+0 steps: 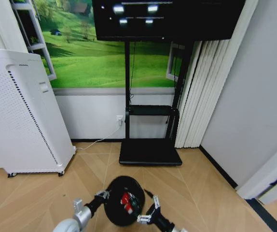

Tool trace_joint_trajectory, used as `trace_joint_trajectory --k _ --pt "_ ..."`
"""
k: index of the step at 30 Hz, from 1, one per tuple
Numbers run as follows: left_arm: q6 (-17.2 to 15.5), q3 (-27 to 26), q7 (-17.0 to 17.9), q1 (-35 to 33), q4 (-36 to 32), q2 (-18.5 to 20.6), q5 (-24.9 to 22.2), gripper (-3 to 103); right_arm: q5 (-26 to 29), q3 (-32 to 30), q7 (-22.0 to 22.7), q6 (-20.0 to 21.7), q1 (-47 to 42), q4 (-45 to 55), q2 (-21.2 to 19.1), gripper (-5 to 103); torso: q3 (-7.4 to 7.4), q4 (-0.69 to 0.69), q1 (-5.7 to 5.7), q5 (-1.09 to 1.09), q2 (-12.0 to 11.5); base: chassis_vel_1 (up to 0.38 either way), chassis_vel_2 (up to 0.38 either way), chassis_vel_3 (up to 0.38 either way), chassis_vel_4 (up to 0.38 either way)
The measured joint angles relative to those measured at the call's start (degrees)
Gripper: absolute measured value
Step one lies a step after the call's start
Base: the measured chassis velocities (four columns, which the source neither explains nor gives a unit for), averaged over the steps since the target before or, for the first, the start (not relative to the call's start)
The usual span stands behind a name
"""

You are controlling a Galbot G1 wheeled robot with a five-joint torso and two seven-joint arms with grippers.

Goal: Pick up the trash bin and place the garbage on the floor into it.

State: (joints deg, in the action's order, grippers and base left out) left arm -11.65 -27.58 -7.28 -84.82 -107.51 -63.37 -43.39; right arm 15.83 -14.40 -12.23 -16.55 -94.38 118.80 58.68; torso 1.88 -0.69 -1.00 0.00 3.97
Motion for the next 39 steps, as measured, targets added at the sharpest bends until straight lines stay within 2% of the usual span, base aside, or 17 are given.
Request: trace_joint_trajectory --k 3,4,6,7,9,10,13,16,21,24,28,39 --pt "-0.32 -3.68 3.71 -0.12 -1.79 0.09 -2.51 4 4.2 -2.35 3.39 1.71 1.53 1.5 0.72 100 0.0 -0.01 0.0 -0.02 0.0 0.0 0.0 0.0 0.0" --pt "-0.32 -3.68 3.71 -0.12 -1.79 0.09 -2.51 4 4.2 -2.35 3.39 1.71 1.53 1.5 0.72 100 0.0 -0.01 0.0 -0.02 0.0 0.0 0.0 0.0 0.0" --pt "-0.55 -7.58 5.2 -1.2 -3.55 -0.08 -3.27 4 5.05 -3.99 10.0 4.84 2.48 1.21 2.19 100 0.0 0.0 0.0 0.01 0.0 0.0 0.0 0.0 0.0" --pt "-0.55 -7.58 5.2 -1.2 -3.55 -0.08 -3.27 4 5.05 -3.99 10.0 4.84 2.48 1.21 2.19 100 0.0 0.0 0.0 0.01 0.0 0.0 0.0 0.0 0.0" --pt "-0.87 -11.35 5.65 -2.86 -5.29 -0.37 -3.59 4 5.52 -6.01 15.88 8.17 2.63 0.74 3.58 100 0.0 0.0 0.0 -0.01 0.0 0.0 0.0 0.0 0.0" --pt "-0.87 -11.35 5.65 -2.86 -5.29 -0.37 -3.59 4 5.52 -6.01 15.88 8.17 2.63 0.74 3.58 100 0.0 0.0 0.0 -0.01 0.0 0.0 0.0 0.0 0.0" --pt "-1.33 -18.49 5.74 -6.64 -8.03 -1.63 -3.74 4 6.3 -10.92 24.78 14.43 0.94 1.64 5.82 100 -0.01 0.01 0.0 0.01 0.0 0.0 0.0 0.0 0.0" --pt "-1.39 -20.68 5.42 -8.24 -8.72 -2.35 -3.54 4 6.32 -13.37 27.12 16.4 -0.79 2.88 6.91 100 -0.01 0.0 0.0 -0.02 0.0 0.0 0.0 0.0 0.0" --pt "-1.47 -22.9 4.81 -10.12 -10.1 -3.66 -3.56 4 5.73 -16.05 28.12 17.72 -3.75 5.58 8.93 100 -0.01 0.0 0.0 -0.03 0.0 0.0 0.0 0.0 0.0" --pt "-1.65 -23.49 4.65 -11.02 -11.44 -5.22 -3.69 4 1.54 -17.08 28.01 17.0 -4.69 6.09 12.77 100 -0.01 -0.01 0.0 -0.01 0.0 0.0 0.0 0.0 0.0" --pt "-2.06 -23.57 4.65 -11.37 -12.18 -5.92 -4.18 4 -1.11 -17.51 27.41 16.11 -4.93 5.9 14.64 100 -0.01 -0.01 0.0 0.0 0.0 0.0 0.0 0.0 0.0" --pt "-2.92 -23.71 5.34 -13.48 -14.0 -8.28 -5.02 4 -1.55 -17.42 27.04 15.8 -5.04 5.73 14.78 100 0.0 -0.01 0.01 -0.01 0.0 0.0 0.0 0.0 0.0"
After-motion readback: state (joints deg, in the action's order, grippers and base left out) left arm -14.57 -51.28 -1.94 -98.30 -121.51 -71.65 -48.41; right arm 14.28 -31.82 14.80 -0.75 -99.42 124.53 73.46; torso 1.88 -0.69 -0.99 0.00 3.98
